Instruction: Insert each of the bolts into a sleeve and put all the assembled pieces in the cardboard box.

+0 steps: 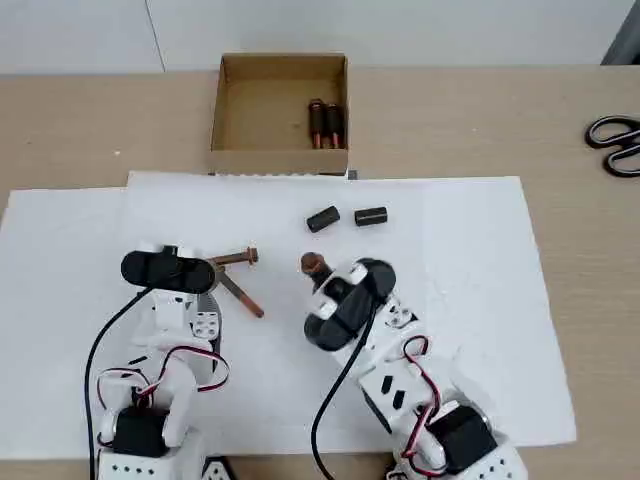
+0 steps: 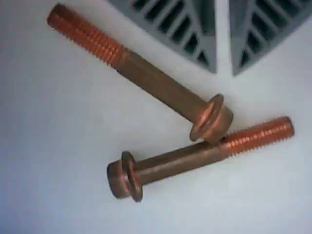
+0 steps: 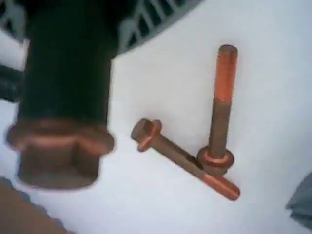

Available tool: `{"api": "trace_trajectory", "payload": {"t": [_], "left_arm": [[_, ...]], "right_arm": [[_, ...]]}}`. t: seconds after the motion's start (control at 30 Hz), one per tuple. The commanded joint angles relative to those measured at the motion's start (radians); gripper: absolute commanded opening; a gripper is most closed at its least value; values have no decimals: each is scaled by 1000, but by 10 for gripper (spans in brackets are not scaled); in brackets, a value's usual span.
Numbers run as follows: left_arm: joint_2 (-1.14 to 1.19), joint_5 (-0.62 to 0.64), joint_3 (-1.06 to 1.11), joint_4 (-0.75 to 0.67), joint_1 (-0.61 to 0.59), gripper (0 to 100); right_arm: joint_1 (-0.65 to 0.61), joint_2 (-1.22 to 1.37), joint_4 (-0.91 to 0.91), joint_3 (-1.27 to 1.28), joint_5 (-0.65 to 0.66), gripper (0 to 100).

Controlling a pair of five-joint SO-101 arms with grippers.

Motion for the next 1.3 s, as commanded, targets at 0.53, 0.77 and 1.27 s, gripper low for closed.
{"api": "trace_trajectory", "payload": {"t": [0.53,0.77,1.27], "left_arm": [[-9,-8,39,-38,-6,6],[-9,-6,41,-44,-6,6],[-9,-6,42,-44,-6,6]], "right_arm": [[234,1303,-332,-1039,-41,2],[242,1661,-447,-1313,-21,2],[200,2307,-633,-1847,229,6]]}}
